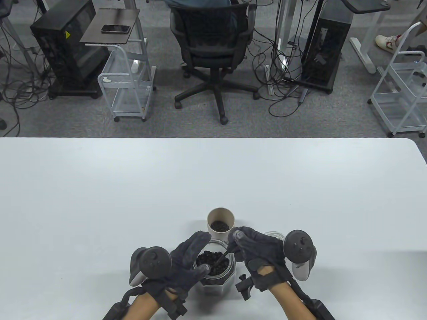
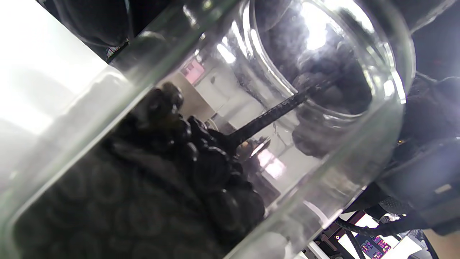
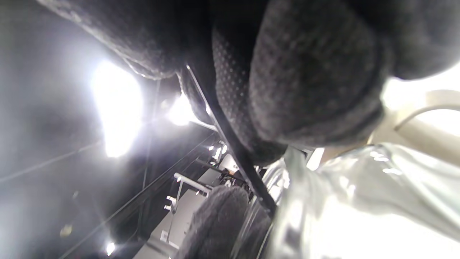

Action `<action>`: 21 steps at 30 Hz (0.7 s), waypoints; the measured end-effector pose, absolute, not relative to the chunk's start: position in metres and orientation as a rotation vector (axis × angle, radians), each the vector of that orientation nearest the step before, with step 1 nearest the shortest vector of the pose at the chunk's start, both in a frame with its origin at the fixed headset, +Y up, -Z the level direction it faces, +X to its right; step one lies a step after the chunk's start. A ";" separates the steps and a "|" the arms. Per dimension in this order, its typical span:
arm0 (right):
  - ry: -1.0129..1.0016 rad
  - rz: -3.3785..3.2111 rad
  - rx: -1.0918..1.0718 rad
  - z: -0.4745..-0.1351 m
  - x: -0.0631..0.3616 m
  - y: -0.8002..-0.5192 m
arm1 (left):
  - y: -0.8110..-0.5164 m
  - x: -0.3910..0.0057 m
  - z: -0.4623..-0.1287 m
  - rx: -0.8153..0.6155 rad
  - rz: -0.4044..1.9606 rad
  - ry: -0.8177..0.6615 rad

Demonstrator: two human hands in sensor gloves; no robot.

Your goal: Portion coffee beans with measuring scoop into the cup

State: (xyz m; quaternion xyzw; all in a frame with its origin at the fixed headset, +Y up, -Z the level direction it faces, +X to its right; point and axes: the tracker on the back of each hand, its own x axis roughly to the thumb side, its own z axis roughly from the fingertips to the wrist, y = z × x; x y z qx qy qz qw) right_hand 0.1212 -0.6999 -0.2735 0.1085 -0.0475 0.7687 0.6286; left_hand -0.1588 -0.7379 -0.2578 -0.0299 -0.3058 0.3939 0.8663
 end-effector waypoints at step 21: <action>0.131 1.310 -0.129 -0.294 0.162 -0.747 | -0.738 -0.158 -0.258 -0.062 0.825 -0.641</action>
